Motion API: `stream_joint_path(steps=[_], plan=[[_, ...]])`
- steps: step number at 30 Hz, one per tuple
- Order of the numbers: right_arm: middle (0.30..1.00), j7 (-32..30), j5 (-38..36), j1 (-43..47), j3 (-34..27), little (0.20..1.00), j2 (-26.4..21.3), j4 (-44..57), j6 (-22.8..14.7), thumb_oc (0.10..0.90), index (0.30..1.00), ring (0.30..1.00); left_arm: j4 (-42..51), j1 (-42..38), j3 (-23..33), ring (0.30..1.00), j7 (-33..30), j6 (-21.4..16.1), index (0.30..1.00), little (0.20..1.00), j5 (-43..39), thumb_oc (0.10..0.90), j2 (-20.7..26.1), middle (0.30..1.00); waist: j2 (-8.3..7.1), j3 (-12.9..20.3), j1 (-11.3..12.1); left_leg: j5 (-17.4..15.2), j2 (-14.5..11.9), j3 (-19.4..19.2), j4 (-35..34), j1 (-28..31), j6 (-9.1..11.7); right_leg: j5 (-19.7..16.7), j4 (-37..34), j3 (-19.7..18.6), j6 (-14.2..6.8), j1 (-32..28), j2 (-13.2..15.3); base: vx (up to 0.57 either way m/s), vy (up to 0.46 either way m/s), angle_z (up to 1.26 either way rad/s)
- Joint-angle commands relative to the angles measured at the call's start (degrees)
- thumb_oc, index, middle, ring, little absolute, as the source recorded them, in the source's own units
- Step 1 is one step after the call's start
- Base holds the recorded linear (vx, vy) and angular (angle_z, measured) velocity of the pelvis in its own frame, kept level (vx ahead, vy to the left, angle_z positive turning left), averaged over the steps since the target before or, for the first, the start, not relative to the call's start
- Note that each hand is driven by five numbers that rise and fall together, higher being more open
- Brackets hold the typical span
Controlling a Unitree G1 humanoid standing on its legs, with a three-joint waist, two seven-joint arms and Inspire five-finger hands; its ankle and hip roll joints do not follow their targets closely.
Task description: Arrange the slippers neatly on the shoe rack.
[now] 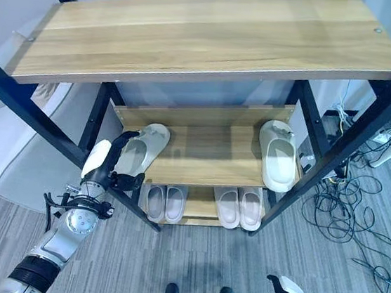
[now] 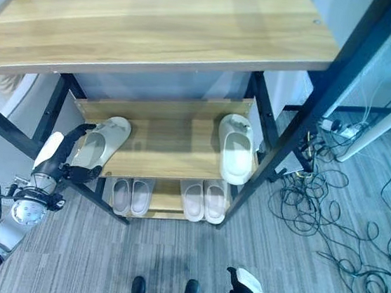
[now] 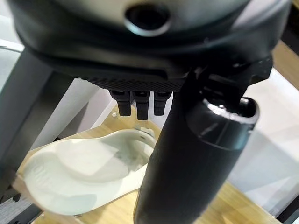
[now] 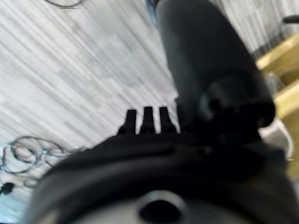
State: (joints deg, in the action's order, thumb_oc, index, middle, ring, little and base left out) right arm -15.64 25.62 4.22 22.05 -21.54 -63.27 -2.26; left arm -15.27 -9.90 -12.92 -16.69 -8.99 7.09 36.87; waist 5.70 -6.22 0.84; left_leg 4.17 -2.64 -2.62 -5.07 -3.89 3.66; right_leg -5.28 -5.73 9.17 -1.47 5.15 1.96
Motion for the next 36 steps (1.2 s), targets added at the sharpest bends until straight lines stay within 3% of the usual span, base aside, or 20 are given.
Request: stream_joint_path(steps=[1, 7, 16, 36], plan=[[0.900, -0.2, -1.3, -1.1, 1.3, 0.900, 0.0, 0.1, -0.9, 0.800, 0.900, 0.900, -0.9, -6.8, 2.8, 0.900, -2.1, -3.0, 0.900, 0.900, 1.3, 0.800, 3.5, 0.900, -2.83, 3.8, 0.7, -2.2, 0.4, 2.5, 0.1, -1.1, 1.8, 6.3, 0.7, 2.4, -5.8, -1.9, 3.2, 0.00, 0.000, 0.00], [0.900, 1.0, -1.3, -1.6, 1.4, 0.900, 0.6, 0.4, -1.2, 0.800, 0.900, 0.900, -2.6, -7.3, 1.5, 0.900, -0.4, -2.4, 0.900, 0.900, 3.1, 0.800, 3.0, 0.900, -4.40, 4.1, 0.5, -3.2, 0.2, 2.4, 0.1, 1.8, 1.6, 6.9, 0.7, 3.0, -5.8, -5.2, 3.5, 0.04, 0.035, 0.00], [0.900, 1.4, -1.3, -1.8, 1.7, 0.900, 1.7, -0.9, -0.8, 0.800, 0.900, 0.900, -2.3, -8.2, 0.7, 0.900, -0.7, -1.9, 0.900, 0.900, 6.3, 0.800, 4.4, 0.900, -5.53, 4.0, 0.4, -3.4, 0.6, 2.5, 0.1, 1.6, 1.2, 6.7, 0.7, 3.1, -5.9, -5.1, 4.0, 0.01, 0.008, 0.00], [0.900, -0.4, -1.0, -2.0, 1.9, 0.900, 2.9, -0.4, -0.5, 0.800, 0.900, 0.900, -3.9, -12.4, 2.1, 0.900, -9.3, 2.3, 0.900, 0.900, 16.9, 0.800, 3.2, 0.900, -5.75, 3.3, -0.6, -2.3, 1.5, 2.5, 0.1, -4.1, 1.0, 5.1, 0.7, 1.9, -5.9, 0.9, 4.5, 0.00, 0.003, 0.00]])
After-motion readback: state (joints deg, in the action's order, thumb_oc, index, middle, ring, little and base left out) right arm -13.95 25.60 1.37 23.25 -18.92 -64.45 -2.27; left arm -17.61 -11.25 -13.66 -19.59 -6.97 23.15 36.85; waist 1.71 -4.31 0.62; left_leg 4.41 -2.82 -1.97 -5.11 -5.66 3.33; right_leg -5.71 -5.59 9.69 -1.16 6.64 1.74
